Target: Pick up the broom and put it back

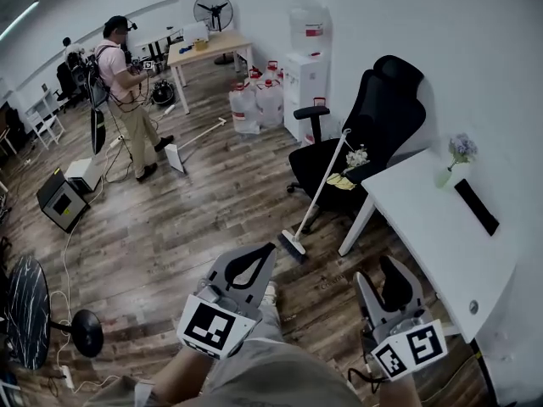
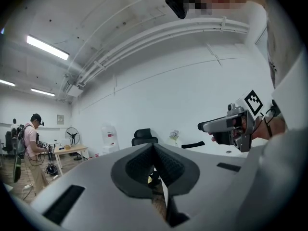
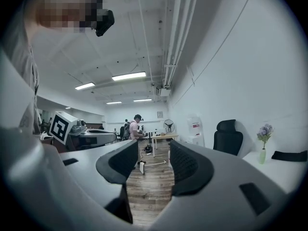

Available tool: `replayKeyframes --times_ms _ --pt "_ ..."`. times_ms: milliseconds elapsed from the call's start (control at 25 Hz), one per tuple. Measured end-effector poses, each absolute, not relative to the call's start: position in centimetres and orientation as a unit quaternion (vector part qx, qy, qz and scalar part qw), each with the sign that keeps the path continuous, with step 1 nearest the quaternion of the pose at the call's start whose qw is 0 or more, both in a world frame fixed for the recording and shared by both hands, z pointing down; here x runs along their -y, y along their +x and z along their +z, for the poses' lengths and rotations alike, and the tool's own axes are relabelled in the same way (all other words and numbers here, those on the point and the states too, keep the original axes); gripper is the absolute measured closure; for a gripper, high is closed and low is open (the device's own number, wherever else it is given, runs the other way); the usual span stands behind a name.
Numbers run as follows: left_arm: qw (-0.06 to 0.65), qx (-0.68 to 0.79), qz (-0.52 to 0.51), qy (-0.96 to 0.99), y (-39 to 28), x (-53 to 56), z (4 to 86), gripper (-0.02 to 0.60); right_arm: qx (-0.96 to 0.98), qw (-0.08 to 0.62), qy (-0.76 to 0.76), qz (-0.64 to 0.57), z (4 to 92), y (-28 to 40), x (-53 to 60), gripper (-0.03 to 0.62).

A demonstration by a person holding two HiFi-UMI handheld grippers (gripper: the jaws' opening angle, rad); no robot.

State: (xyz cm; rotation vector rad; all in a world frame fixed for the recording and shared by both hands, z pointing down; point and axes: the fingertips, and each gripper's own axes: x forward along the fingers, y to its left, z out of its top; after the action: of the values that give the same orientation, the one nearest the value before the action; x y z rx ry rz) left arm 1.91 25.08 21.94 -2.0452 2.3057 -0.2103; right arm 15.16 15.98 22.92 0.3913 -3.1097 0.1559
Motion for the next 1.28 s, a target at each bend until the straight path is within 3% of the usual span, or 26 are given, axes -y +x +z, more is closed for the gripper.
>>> replayKeyframes --times_ms 880,1280 --pt "-0.028 -0.691 -0.095 -0.716 -22.6 -6.4 23.9 0.566 0.976 0.068 0.191 0.086 24.8 -8.1 1.0 0.373" --pt "-0.042 -0.677 -0.096 -0.728 -26.7 -0.9 25.3 0.566 0.967 0.078 0.218 0.108 26.4 -12.6 6.3 0.373"
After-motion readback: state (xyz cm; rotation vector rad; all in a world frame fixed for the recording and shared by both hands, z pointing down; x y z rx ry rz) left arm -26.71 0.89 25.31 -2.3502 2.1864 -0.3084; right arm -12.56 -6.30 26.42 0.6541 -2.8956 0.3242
